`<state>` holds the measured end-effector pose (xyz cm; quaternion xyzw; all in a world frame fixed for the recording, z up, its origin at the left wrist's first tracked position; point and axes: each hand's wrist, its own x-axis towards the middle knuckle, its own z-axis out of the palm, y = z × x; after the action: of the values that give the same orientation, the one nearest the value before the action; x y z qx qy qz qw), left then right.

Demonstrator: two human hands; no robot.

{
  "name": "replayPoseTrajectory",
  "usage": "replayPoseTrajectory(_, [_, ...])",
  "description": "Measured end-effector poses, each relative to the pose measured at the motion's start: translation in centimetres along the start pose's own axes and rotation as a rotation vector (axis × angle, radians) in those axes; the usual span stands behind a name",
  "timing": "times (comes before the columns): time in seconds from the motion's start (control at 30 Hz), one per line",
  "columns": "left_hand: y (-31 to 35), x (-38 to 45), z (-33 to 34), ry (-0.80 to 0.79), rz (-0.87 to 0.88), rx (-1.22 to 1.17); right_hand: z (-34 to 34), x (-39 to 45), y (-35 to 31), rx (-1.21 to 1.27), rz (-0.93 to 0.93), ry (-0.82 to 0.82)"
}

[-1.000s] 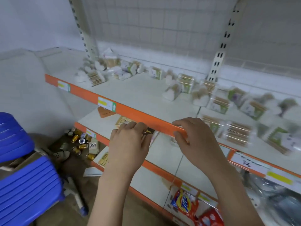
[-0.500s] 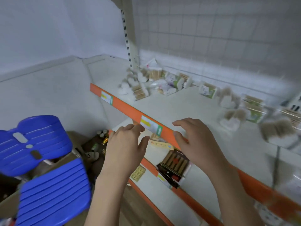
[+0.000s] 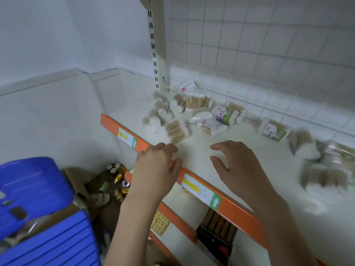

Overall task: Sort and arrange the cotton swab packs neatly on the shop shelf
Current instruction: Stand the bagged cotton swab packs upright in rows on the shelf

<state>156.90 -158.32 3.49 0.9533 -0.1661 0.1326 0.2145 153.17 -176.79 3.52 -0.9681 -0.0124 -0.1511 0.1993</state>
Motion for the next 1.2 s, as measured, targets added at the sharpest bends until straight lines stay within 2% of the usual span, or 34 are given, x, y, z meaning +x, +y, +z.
replayPoseTrajectory(0.33, [-5.9, 11.7, -0.1, -0.082, 0.246, -0.096, 2.7, 6.5, -2.6, -0.100, 0.211, 0.119])
replayPoseTrajectory(0.57, [-5.1, 18.5, 0.9, -0.137, 0.452, -0.147, 2.5, 8.2, -1.0, -0.200, 0.412, 0.193])
replayPoseTrajectory(0.73, [-3.3, 22.3, 3.2, -0.297, 0.593, -0.049, 2.0, 10.0, 0.8, -0.301, 0.523, 0.105])
replayPoseTrajectory(1.0, [-2.5, 24.7, 7.1, -0.607, 0.692, -0.002, 4.0, 12.2, 2.0, -0.295, 0.517, -0.052])
replayPoseTrajectory(1.2, [-1.9, 25.5, 8.0, -0.693, 0.707, 0.020, 5.5, 12.7, 2.5, -0.278, 0.535, -0.056])
